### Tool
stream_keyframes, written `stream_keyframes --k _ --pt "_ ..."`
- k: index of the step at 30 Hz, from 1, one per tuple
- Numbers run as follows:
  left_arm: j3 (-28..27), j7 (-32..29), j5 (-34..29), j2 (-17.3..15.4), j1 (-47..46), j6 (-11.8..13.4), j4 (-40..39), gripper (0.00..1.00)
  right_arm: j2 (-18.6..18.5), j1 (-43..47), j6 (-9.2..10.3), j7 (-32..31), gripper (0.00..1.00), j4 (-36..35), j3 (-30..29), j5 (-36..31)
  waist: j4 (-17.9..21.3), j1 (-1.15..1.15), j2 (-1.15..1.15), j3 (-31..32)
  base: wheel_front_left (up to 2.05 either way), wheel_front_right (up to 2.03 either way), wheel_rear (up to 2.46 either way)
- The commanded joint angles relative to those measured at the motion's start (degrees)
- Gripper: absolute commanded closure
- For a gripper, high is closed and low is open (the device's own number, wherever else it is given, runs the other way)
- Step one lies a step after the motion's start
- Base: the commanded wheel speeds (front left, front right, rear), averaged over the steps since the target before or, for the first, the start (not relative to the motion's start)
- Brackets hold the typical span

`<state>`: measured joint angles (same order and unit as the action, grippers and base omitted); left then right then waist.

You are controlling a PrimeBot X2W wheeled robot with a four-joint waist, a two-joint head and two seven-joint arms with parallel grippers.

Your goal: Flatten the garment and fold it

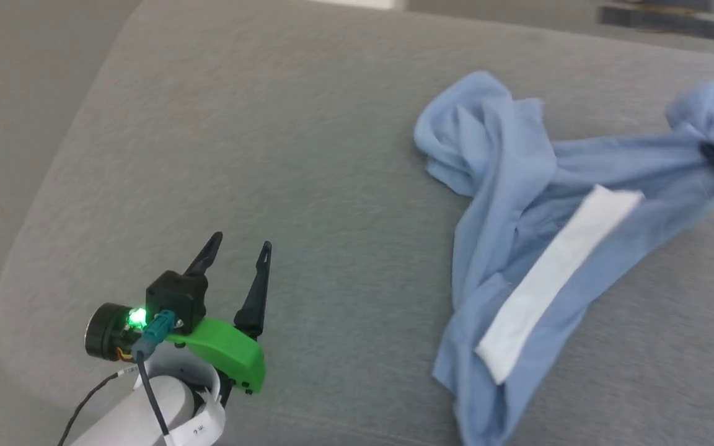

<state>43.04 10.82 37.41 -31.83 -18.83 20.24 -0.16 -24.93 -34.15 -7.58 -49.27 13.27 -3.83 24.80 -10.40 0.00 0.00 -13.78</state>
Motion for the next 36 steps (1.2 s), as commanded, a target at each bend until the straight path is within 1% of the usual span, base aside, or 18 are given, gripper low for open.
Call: stream_keyframes --k 1,4,8,11,14,15,16,20,24,26,30,33,36 --pt "-0.3 -0.2 0.2 -0.5 0.6 0.5 -0.4 0.0 -0.4 2.6 0.09 0.8 1.0 -1.2 -1.3 -0.2 7.0 0.0 0.0 4.9 0.0 0.0 0.0" --pt "-0.2 -0.6 0.5 -0.6 1.0 0.8 -1.1 0.0 0.4 8.3 0.09 1.8 1.0 -3.8 -5.8 -2.2 8.5 0.0 0.0 5.2 0.0 0.0 0.0" --pt "-0.2 -0.8 0.8 -0.6 1.3 1.1 -1.4 0.0 3.5 16.0 0.09 1.9 1.0 -7.0 -12.7 -6.7 9.5 0.0 0.0 5.6 0.0 0.0 0.0" --pt "-0.3 -0.8 1.1 -0.7 1.8 1.4 -1.4 0.0 7.3 21.9 0.09 0.9 1.0 -9.3 -15.9 -9.0 10.2 0.0 0.0 6.3 0.0 0.0 0.0" --pt "-0.3 -1.0 1.5 -0.6 2.1 1.5 -1.7 0.0 10.2 26.8 0.09 1.0 1.0 -10.7 -16.4 -10.9 10.8 0.0 0.0 6.5 0.0 0.0 0.0" --pt "-0.2 -1.1 1.6 -0.6 2.1 1.4 -1.8 0.0 10.9 28.1 0.09 1.4 0.38 -10.9 -16.1 -11.4 11.0 0.0 0.0 6.6 0.0 0.0 0.0" --pt "-0.2 -1.2 1.6 -0.6 2.0 1.3 -1.9 0.0 11.3 28.9 0.09 1.9 0.0 -11.1 -15.8 -11.7 11.0 0.0 0.0 6.6 0.0 0.0 0.0" --pt "-0.2 -1.8 1.8 -0.5 1.1 1.3 -2.5 0.0 11.6 29.7 0.09 5.9 0.0 -12.5 -14.4 -13.0 11.3 0.0 0.0 6.8 0.0 0.0 0.0" --pt "-0.5 -2.3 2.2 -0.5 0.6 1.4 -3.4 0.0 9.9 28.2 0.09 12.0 0.0 -15.1 -10.9 -12.1 11.8 0.0 0.0 6.9 0.0 0.0 0.0" --pt "-0.4 -2.7 2.3 -0.5 0.3 1.3 -4.0 0.0 8.9 27.5 0.09 15.4 0.0 -16.5 -8.9 -10.7 12.0 0.0 0.0 6.9 0.0 0.0 0.0" --pt "0.0 -4.0 2.7 -0.4 -0.5 0.7 -5.5 0.0 6.8 27.2 0.09 24.5 0.0 -19.6 -5.3 -8.9 12.3 0.0 0.0 6.6 0.0 0.0 0.0" --pt "1.3 -6.1 3.3 -0.1 -1.4 -0.7 -7.1 0.0 6.9 27.9 0.09 32.8 0.0 -21.3 -4.7 -8.7 12.5 0.0 0.0 6.2 0.0 0.0 0.0" --pt "3.6 -9.8 4.3 0.1 -2.5 -3.1 -8.8 0.0 8.4 29.2 0.09 39.5 0.0 -21.8 -5.8 -10.4 12.8 0.0 0.0 5.5 0.0 0.0 0.0"
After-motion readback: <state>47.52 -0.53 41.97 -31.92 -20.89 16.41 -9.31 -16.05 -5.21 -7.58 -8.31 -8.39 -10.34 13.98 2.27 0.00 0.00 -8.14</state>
